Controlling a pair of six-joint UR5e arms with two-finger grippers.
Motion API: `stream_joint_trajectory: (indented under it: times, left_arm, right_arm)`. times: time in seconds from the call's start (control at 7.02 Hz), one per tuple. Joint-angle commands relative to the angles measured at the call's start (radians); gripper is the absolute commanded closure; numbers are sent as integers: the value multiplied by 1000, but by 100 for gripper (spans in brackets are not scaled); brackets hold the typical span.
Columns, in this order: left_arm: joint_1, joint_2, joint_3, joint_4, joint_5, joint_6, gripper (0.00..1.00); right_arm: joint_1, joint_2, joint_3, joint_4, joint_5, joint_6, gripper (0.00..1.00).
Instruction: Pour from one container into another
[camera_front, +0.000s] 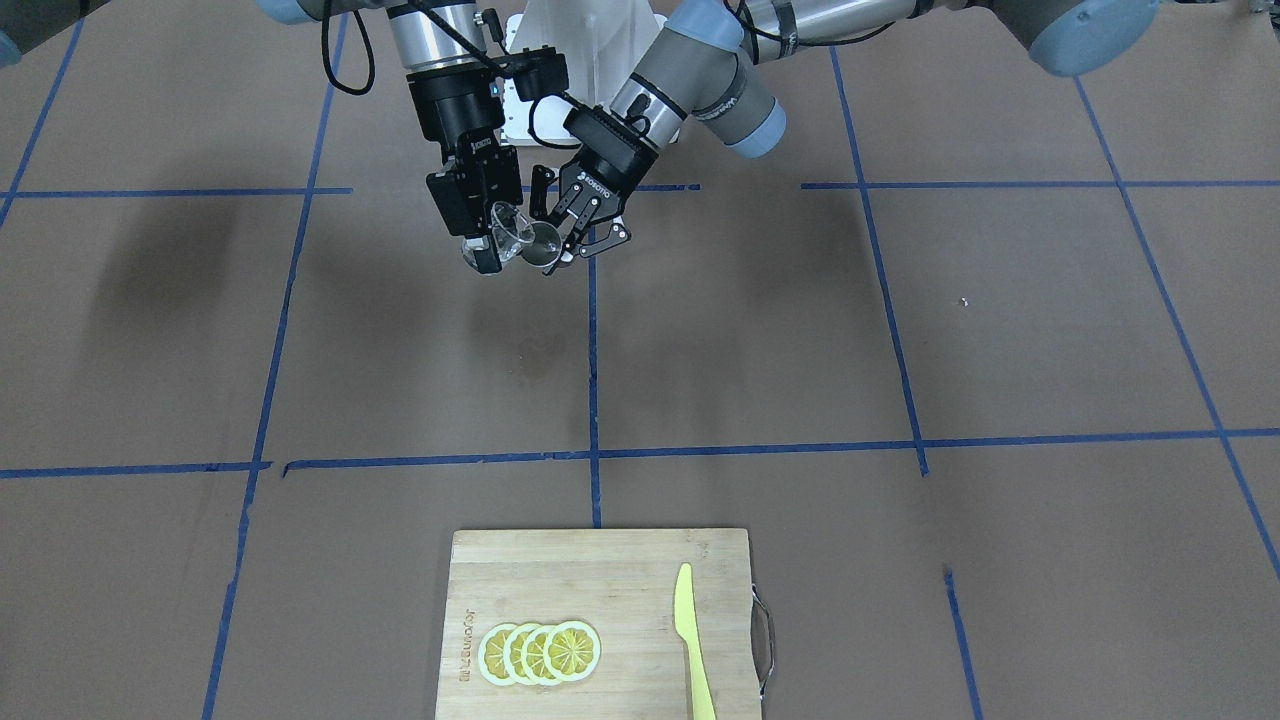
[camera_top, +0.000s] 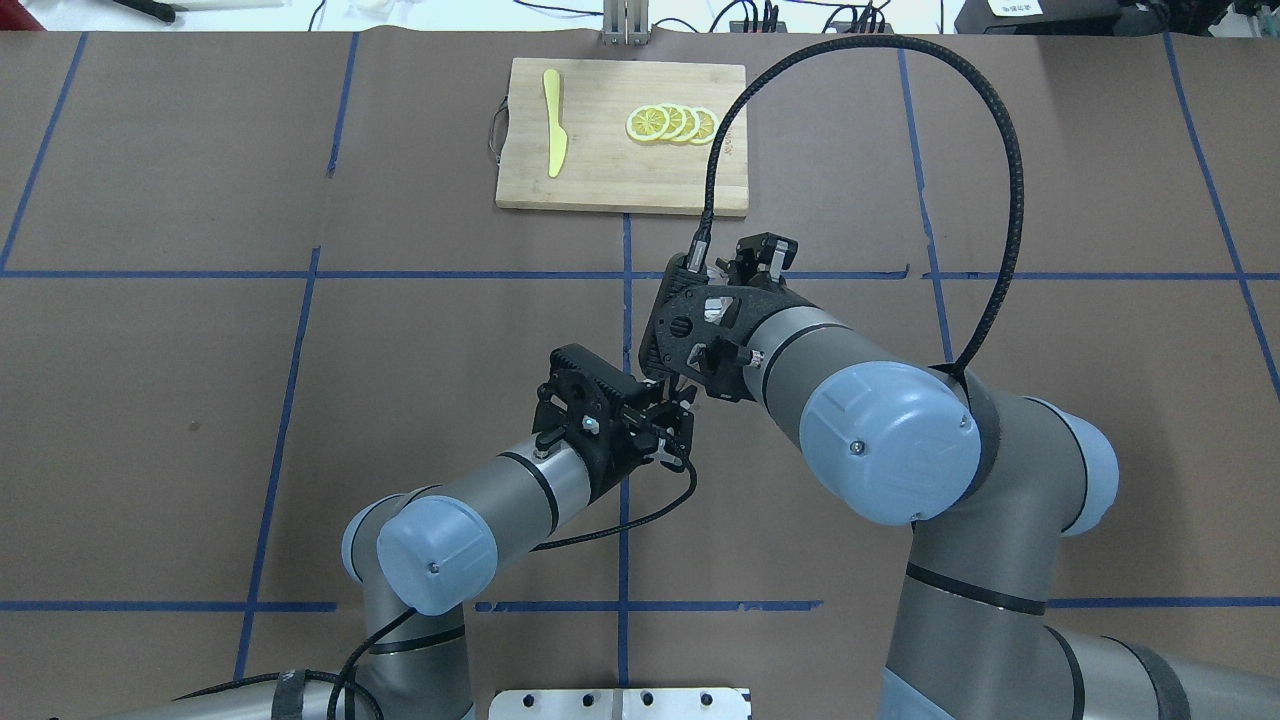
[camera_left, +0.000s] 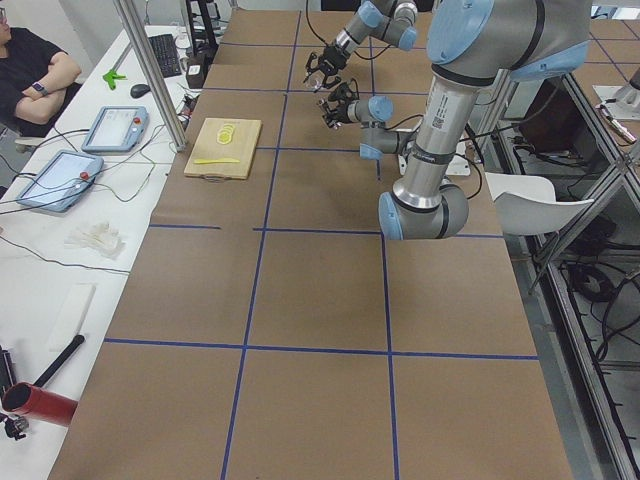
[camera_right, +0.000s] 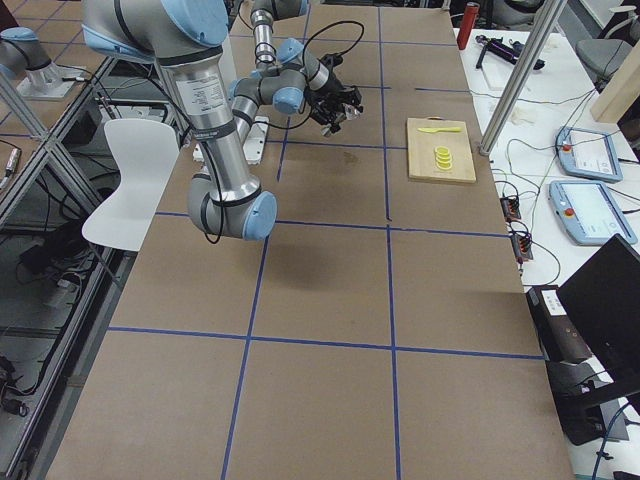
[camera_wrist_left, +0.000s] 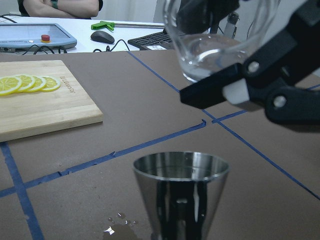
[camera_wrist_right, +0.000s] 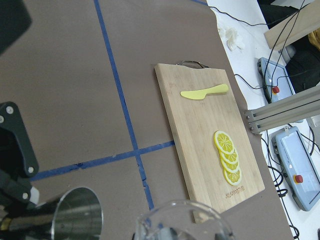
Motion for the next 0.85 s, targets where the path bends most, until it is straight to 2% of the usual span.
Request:
stream_joint_trajectory:
  times: [0.0,0.28,0.71]
  left_arm:
    - [0,1,0,-2,0,0,100]
    - [0,1,0,-2,0,0,100]
    - [0,1,0,-3,0,0,100]
  right_arm:
    - [-16,16,2,-29,-52,-37,100]
    - [-62,30,-1,-50,-147,-112,100]
    - [-72,28,-3,-58,-177,-154,100]
